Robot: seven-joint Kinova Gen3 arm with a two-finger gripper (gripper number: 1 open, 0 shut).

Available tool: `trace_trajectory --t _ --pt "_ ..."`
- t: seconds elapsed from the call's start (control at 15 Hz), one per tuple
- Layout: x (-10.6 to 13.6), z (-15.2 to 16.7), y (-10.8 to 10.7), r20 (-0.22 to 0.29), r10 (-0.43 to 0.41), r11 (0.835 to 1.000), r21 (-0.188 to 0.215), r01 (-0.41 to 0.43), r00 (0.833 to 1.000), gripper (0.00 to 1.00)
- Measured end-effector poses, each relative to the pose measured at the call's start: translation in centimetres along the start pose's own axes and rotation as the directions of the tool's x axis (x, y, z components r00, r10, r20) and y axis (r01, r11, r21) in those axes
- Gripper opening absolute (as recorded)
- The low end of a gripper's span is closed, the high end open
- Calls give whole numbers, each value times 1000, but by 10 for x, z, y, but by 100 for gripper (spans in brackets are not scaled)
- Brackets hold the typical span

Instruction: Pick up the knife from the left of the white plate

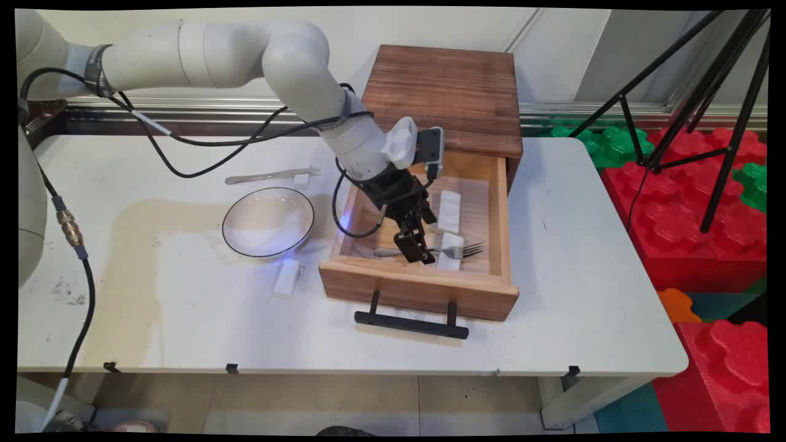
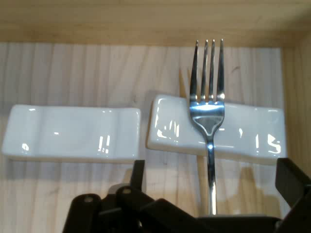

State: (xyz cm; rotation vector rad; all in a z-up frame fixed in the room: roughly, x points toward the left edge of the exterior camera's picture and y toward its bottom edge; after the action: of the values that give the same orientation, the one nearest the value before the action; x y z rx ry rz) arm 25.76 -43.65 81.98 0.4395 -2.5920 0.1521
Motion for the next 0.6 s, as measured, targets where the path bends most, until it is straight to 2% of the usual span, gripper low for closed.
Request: trace_trajectory --t 0.6 --pt "5 -28 5 -33 12 999 37 -11 999 100"
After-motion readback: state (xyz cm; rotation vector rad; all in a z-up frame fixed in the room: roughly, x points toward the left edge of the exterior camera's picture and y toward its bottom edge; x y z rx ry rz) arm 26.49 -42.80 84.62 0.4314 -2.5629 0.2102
